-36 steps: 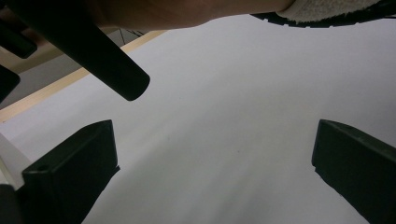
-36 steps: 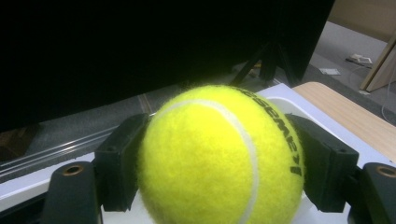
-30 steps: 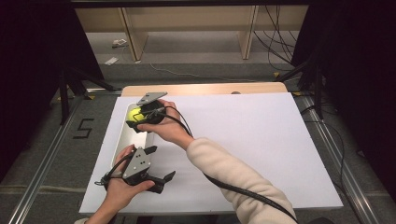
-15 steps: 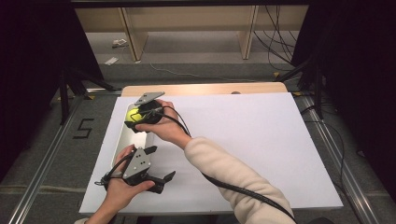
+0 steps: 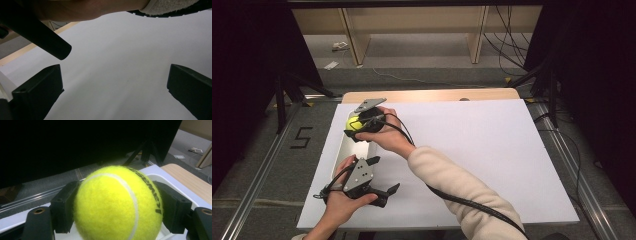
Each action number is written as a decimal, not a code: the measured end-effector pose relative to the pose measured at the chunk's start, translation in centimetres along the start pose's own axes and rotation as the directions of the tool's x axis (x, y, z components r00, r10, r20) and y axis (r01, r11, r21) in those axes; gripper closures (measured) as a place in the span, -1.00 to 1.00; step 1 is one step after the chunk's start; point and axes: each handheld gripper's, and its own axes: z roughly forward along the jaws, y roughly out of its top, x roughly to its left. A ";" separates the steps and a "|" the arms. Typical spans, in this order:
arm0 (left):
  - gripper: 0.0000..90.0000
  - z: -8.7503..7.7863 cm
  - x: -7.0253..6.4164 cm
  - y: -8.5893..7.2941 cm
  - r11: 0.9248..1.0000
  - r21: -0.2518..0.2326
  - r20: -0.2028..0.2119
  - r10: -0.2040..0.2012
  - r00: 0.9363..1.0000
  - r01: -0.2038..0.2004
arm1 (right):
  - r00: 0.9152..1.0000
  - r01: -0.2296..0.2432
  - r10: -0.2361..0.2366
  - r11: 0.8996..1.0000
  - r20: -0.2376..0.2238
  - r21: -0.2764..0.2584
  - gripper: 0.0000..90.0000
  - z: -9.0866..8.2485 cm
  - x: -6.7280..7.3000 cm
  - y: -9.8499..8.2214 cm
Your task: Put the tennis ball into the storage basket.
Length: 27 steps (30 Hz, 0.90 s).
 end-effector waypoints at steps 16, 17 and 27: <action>-1.00 0.0 -0.1 0.0 1.000 0.001 0.001 0.001 1.000 -0.001 | 1.000 -0.001 0.000 1.000 0.005 0.019 -0.41 0.5 -0.2 -0.2; -1.00 0.0 -0.1 0.0 1.000 0.000 0.001 0.000 1.000 0.000 | 1.000 0.002 -0.002 1.000 0.006 0.018 -0.41 0.6 -0.2 -0.2; -1.00 0.0 0.0 0.0 1.000 0.000 0.002 0.000 1.000 0.000 | 1.000 -0.001 0.001 0.999 0.004 0.034 -0.41 1.0 -0.1 -0.2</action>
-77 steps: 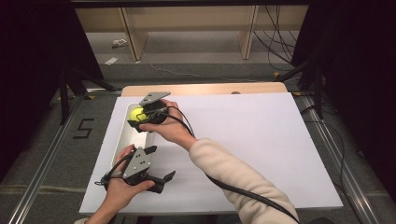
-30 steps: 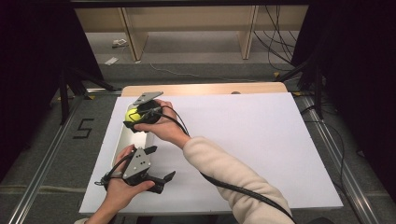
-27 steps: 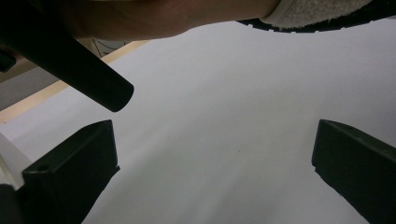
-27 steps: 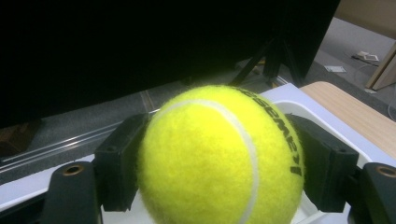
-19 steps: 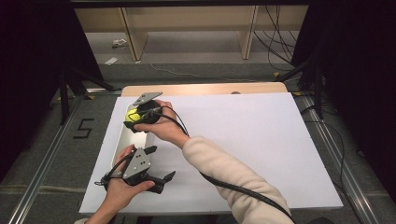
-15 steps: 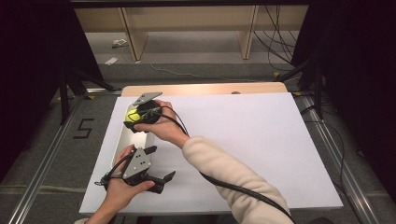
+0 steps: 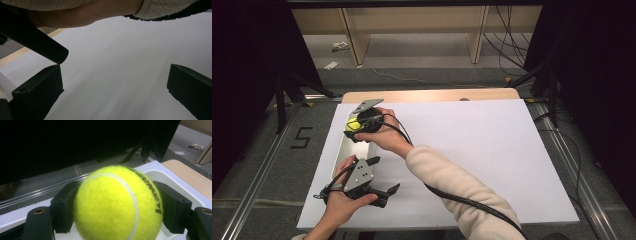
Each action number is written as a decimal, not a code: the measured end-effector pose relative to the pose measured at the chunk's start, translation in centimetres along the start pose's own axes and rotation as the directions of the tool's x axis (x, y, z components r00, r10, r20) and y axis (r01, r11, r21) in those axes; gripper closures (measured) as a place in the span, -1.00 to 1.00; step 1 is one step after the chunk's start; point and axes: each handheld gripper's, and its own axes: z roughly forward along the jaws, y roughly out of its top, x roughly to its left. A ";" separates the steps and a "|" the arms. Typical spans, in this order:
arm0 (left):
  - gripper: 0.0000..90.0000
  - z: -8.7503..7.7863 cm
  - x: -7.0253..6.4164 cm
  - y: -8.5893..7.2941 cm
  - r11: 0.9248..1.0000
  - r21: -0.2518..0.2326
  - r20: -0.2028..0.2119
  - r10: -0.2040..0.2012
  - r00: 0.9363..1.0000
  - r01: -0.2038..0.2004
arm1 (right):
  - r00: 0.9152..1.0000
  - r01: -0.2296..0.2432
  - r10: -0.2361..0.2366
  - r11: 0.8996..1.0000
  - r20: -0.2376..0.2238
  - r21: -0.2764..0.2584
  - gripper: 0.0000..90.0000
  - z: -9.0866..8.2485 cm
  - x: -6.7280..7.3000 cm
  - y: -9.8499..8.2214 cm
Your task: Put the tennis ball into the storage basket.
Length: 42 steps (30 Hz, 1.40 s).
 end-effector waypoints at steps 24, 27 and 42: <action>-1.00 0.0 0.0 0.0 1.000 0.001 0.001 0.002 1.000 -0.002 | 1.000 0.003 -0.003 1.000 -0.011 0.030 -0.41 0.8 0.1 -0.4; -1.00 0.0 -0.1 0.0 1.000 0.002 0.002 0.002 1.000 -0.002 | 1.000 0.004 -0.004 0.999 -0.013 0.032 -0.41 0.9 0.1 -0.4; -1.00 0.1 -0.1 0.0 1.000 0.004 0.002 0.006 1.000 -0.006 | 1.000 -0.003 0.003 0.999 -0.015 0.048 -0.41 1.2 0.1 -0.9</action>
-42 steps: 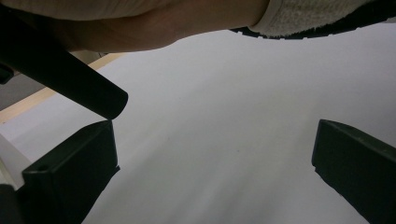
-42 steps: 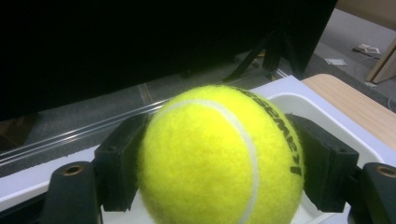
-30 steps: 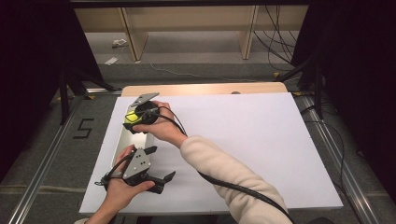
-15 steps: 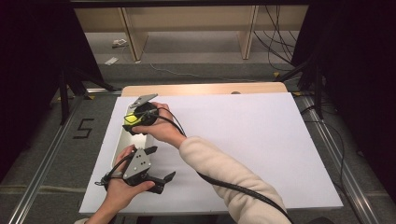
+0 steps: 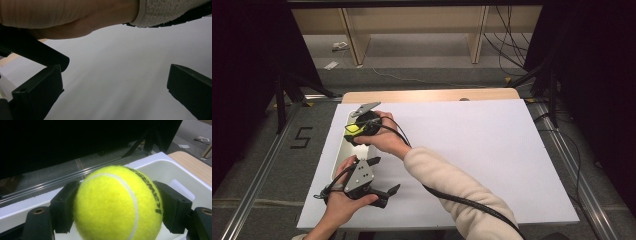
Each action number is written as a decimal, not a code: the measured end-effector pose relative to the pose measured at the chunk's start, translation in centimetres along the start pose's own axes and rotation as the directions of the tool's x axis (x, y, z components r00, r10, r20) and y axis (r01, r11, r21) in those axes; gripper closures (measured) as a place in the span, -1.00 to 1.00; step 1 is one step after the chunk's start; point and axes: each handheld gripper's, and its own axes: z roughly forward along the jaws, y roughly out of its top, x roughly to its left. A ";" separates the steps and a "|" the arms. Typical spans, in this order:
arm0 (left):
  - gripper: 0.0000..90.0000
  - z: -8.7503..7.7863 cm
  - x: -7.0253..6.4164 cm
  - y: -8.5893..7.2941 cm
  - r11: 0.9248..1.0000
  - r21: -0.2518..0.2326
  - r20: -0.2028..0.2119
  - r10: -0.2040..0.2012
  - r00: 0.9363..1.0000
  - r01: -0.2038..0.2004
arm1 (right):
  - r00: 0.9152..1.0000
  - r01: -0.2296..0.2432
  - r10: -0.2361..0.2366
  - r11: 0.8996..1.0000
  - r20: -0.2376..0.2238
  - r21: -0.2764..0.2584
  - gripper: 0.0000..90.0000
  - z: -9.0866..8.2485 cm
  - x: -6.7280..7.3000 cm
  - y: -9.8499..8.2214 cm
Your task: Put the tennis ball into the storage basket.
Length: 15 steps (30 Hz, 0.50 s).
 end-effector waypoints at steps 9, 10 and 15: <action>-1.00 0.0 0.0 0.0 1.000 0.001 0.002 0.001 1.000 -0.001 | 1.000 0.004 -0.003 1.000 -0.004 0.009 -0.41 0.2 0.0 -0.1; -1.00 0.0 0.0 0.0 1.000 0.001 0.001 0.001 1.000 -0.001 | 1.000 0.004 -0.004 1.000 -0.004 0.010 -0.41 0.3 0.0 -0.2; -1.00 0.0 0.0 0.0 1.000 0.002 0.002 0.001 1.000 -0.001 | 1.000 0.006 -0.006 1.000 -0.006 0.021 -0.41 0.4 0.1 -0.3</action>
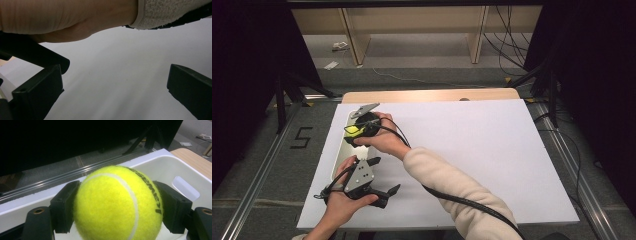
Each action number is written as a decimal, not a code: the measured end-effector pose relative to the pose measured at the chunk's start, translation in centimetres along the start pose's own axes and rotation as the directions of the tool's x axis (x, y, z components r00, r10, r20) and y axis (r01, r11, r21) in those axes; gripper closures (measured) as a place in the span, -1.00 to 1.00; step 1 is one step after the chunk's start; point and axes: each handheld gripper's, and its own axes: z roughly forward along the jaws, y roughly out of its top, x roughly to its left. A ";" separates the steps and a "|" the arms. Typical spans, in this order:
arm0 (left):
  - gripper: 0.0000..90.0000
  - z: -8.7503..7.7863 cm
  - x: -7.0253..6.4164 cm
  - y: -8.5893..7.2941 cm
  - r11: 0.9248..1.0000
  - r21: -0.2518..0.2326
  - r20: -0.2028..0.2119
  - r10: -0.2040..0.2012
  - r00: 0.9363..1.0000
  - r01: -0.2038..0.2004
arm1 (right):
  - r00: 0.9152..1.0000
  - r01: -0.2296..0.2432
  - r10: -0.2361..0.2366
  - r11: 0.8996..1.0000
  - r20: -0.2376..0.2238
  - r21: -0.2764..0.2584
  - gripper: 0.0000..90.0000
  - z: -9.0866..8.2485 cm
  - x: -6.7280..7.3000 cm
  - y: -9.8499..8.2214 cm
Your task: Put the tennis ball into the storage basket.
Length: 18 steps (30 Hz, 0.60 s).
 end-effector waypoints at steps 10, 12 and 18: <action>-1.00 0.0 0.0 0.0 1.000 0.000 0.001 0.000 1.000 0.000 | 1.000 0.003 -0.003 1.000 0.002 0.006 -0.42 0.3 0.0 -0.2; -1.00 0.0 0.0 0.0 1.000 -0.001 0.002 0.000 1.000 0.000 | 1.000 0.000 0.000 1.000 0.002 0.009 -0.42 0.4 0.1 -0.2; -1.00 0.0 0.0 0.0 1.000 -0.001 0.002 -0.001 1.000 0.001 | 1.000 0.001 -0.001 1.000 -0.003 0.016 -0.42 0.5 0.1 -0.3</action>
